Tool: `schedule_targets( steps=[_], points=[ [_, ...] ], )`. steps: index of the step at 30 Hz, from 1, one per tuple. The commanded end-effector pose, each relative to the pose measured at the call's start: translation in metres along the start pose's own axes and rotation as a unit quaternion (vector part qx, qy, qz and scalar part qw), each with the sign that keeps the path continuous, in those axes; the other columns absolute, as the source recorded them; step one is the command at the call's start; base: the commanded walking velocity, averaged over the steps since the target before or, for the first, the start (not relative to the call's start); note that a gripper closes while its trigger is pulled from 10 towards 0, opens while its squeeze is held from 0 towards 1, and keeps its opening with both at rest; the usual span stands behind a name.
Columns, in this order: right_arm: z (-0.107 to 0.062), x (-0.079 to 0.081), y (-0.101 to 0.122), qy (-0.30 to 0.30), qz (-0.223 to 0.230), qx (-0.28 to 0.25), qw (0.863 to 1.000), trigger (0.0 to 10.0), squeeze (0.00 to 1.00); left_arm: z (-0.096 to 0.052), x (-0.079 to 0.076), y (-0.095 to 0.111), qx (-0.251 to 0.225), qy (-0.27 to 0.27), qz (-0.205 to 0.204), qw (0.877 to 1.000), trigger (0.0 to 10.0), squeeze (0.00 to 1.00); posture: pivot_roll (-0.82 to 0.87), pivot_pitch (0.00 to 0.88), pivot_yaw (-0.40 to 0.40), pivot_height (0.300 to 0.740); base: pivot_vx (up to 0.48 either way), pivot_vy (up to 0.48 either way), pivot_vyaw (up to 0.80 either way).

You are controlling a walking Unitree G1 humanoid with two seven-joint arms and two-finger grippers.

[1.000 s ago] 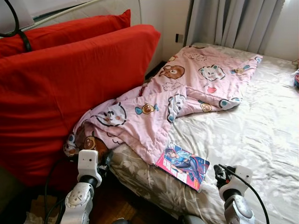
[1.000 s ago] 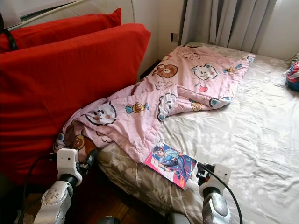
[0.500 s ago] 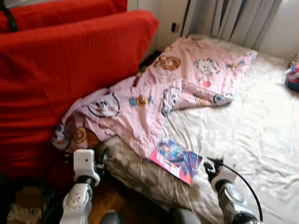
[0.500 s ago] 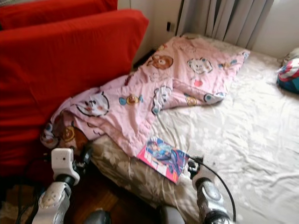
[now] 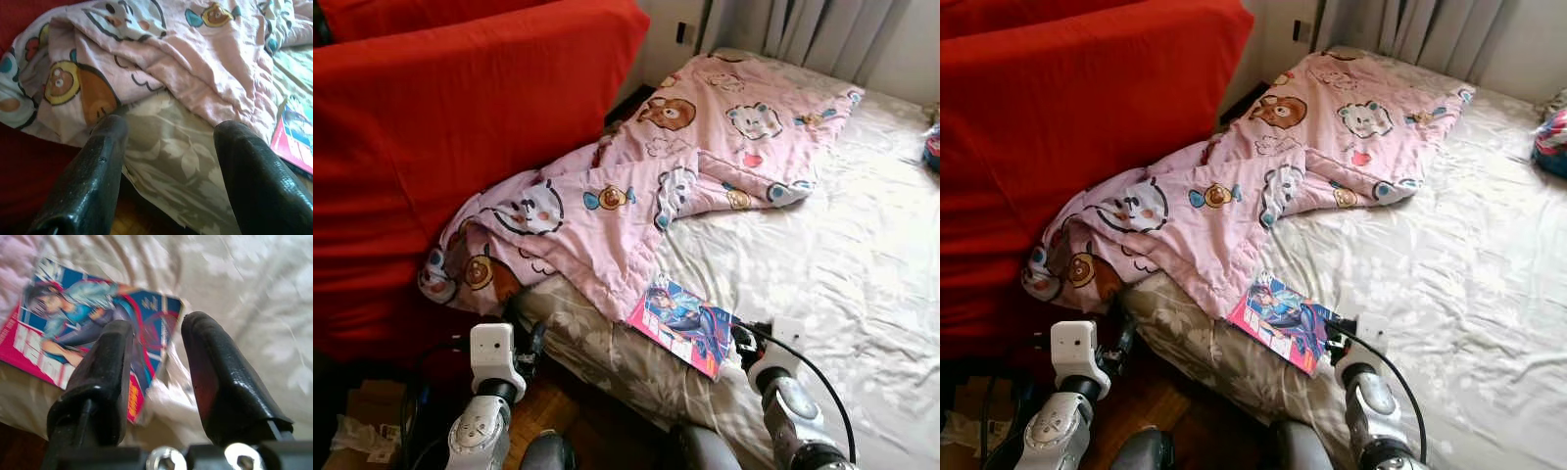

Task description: Clean up the room

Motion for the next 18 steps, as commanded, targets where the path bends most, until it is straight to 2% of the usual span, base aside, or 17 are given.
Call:
schedule_targets(
  steps=[1,7,11,18],
  points=[
    [-0.001,-0.001,-0.002,-0.005,0.007,-0.002,1.000,10.0,0.00,0.000,-0.001,0.000,0.004,-0.006,0.001,1.000,10.0,0.00,0.03,0.183,-0.047,0.632,0.000,0.000,0.00],
    [-0.001,0.002,-0.004,-0.002,0.005,0.003,1.000,10.0,0.00,0.004,-0.003,0.003,0.003,-0.014,0.005,1.000,10.0,0.00,0.03,0.183,-0.043,0.632,0.000,0.000,0.00],
    [-0.001,0.005,-0.008,0.003,-0.003,0.016,1.000,10.0,0.00,0.002,-0.003,0.002,0.005,-0.015,0.004,1.000,10.0,0.00,0.03,0.177,-0.043,0.628,0.000,0.000,0.00],
    [-0.002,0.006,-0.013,0.003,0.009,0.022,1.000,10.0,0.00,-0.002,-0.006,0.000,0.008,-0.020,0.002,1.000,10.0,0.00,0.05,0.175,-0.042,0.624,0.000,0.000,0.00]
  ],
)
Point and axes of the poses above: a point about 5 cm out from each wrist's last joint towards the gripper, its own z axis pointing out of the wrist towards the gripper, its own y axis along the axis of the wrist's last joint, x = y × z, the point moved 2 cm from there along z, pointing out of the wrist towards the gripper, and after that the axes turned 8 degrees about z, right-handed, at the moved point
